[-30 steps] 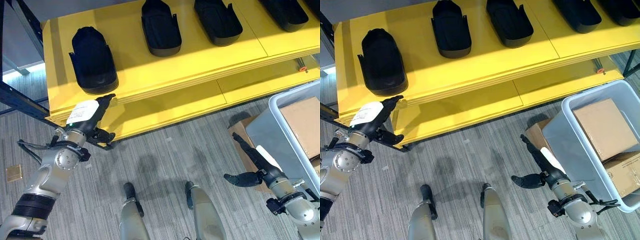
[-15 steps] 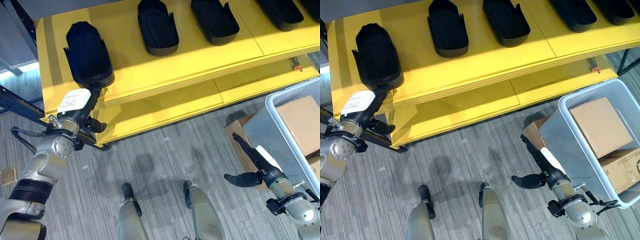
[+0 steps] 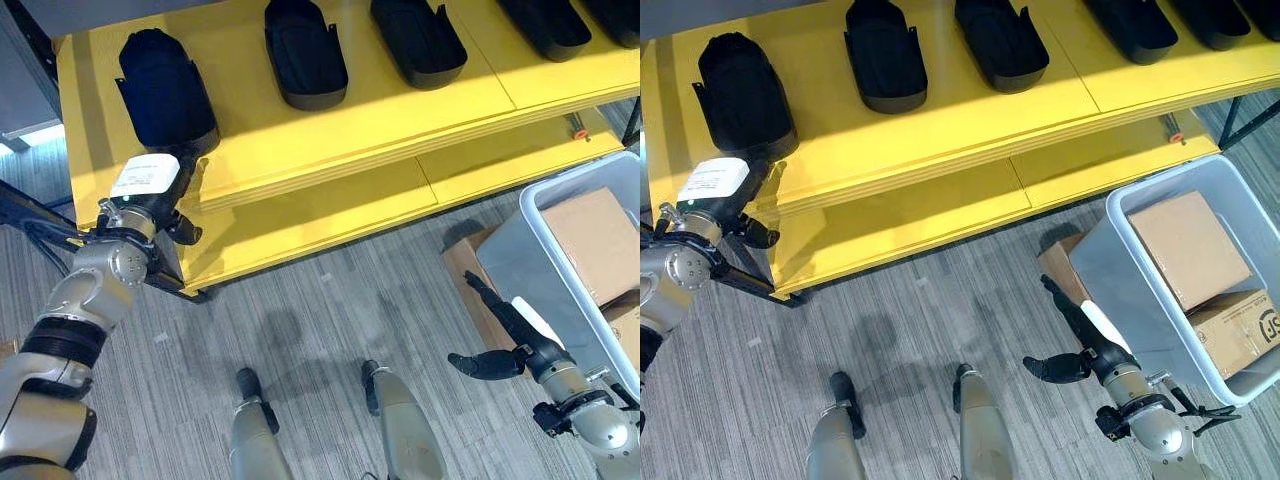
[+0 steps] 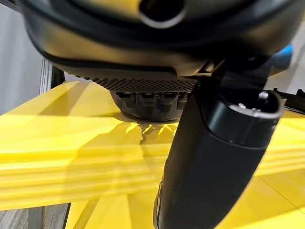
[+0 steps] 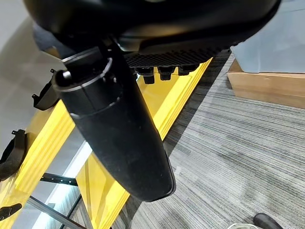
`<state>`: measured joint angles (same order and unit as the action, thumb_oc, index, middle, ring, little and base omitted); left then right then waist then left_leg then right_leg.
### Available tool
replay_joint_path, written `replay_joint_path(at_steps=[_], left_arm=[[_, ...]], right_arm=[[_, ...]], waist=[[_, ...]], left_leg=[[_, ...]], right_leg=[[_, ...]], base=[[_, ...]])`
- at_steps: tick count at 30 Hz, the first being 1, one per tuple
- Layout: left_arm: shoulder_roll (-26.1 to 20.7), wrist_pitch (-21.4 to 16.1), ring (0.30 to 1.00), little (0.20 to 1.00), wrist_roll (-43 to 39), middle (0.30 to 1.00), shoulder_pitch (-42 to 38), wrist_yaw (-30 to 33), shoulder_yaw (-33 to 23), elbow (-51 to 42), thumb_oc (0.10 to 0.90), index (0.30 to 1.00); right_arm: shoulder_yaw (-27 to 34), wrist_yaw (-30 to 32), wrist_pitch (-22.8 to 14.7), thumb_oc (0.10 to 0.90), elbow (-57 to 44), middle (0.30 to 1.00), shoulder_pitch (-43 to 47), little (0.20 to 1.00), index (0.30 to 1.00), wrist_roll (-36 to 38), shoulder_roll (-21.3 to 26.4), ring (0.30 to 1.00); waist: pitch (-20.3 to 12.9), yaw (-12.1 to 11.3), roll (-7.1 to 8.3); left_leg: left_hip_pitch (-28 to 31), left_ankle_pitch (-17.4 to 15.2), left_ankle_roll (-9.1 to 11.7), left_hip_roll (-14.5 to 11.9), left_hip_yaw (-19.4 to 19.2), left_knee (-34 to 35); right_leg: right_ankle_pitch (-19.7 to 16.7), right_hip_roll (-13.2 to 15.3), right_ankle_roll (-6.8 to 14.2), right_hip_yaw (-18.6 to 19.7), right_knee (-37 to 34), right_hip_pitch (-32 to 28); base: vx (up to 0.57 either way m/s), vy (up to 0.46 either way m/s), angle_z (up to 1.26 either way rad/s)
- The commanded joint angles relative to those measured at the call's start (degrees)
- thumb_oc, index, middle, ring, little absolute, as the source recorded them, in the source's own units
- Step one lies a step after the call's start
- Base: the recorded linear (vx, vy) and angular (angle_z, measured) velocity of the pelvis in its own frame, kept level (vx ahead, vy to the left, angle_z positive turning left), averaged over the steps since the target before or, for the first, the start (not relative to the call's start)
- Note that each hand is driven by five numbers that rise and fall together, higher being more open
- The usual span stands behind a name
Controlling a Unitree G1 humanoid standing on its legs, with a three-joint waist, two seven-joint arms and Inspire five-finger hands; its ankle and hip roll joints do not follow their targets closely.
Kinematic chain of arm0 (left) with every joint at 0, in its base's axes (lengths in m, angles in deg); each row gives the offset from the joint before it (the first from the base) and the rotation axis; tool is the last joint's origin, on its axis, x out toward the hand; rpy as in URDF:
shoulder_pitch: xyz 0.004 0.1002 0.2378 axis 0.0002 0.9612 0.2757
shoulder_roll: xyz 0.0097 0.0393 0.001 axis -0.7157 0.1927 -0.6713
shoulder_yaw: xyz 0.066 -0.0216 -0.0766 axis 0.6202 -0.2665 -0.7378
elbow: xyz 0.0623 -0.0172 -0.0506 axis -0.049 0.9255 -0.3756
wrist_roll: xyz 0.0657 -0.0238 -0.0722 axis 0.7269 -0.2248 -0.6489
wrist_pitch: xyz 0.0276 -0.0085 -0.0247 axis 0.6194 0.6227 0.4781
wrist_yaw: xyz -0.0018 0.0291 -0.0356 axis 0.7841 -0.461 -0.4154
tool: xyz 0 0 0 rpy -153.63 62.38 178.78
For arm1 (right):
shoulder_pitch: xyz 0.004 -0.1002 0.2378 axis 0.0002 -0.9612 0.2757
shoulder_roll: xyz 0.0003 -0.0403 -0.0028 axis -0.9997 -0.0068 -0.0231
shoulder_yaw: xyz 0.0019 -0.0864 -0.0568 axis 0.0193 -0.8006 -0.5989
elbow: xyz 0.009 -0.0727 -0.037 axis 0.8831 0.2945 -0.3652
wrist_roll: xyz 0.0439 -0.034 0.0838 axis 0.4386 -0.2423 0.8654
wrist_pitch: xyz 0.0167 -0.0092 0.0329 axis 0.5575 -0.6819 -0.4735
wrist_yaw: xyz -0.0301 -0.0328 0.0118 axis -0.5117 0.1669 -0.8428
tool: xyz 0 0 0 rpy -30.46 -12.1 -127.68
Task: Move parts from the plastic box to the shelf.
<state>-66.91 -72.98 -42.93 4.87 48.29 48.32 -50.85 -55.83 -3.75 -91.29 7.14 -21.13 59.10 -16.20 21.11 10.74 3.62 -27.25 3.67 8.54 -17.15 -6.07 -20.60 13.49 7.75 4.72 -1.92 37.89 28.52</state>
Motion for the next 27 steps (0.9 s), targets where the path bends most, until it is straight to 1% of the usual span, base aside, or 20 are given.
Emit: replay_joint_path(at_steps=[1, 8, 16, 27], left_arm=[[-4.2, 0.1, 1.0, 1.0, 0.4, 1.0, -6.0, 5.6, -0.8, -1.6, 0.9, 1.0], [-5.8, 0.4, 1.0, 1.0, 0.4, 1.0, -7.9, 5.4, 0.0, -0.8, 0.9, 1.0], [-8.0, 0.7, 1.0, 1.0, -0.1, 1.0, -7.6, 5.5, -1.5, -2.4, 0.9, 1.0], [-8.2, 0.5, 1.0, 1.0, -0.4, 1.0, -9.4, 5.7, -0.2, -2.4, 0.9, 1.0]], right_arm=[[2.5, 2.9, -4.9, 0.9, -3.5, 1.0, 1.6, 1.0, 1.0, 2.3, 1.7, 1.0], [2.7, 3.1, -4.7, 0.9, -3.1, 1.0, 1.2, 1.0, 1.0, 2.1, 1.6, 1.0], [2.9, 3.1, -4.4, 0.9, -2.6, 1.0, 1.1, 1.0, 1.0, 1.4, 1.4, 1.0], [2.5, 3.3, -4.3, 0.9, -2.0, 1.0, 1.2, 1.0, 1.0, 1.4, 1.5, 1.0]], waist=[[-5.0, 0.7, -0.31], [-5.1, 0.4, -0.35], [-5.2, 0.1, -0.66], [-5.4, 0.1, -0.58]], left_leg=[[1.8, -9.9, -0.9, -1.7, 1.2, -6.9], [1.8, -10.1, -1.0, -1.5, 1.2, -7.1], [1.6, -10.1, -1.0, -1.4, 1.2, -7.4], [1.4, -10.0, -1.1, -1.4, 1.3, -7.6]], right_leg=[[-7.9, 0.9, 2.3, 1.6, -9.9, -0.4], [-7.9, 0.9, 2.3, 1.9, -9.7, -0.3], [-8.0, 1.0, 2.4, 2.0, -9.5, -0.3], [-8.3, 0.9, 2.4, 2.0, -9.6, -0.2]], base=[[0.0, 0.0, 0.0], [0.0, 0.0, 0.0], [0.0, 0.0, 0.0], [0.0, 0.0, 0.0]])
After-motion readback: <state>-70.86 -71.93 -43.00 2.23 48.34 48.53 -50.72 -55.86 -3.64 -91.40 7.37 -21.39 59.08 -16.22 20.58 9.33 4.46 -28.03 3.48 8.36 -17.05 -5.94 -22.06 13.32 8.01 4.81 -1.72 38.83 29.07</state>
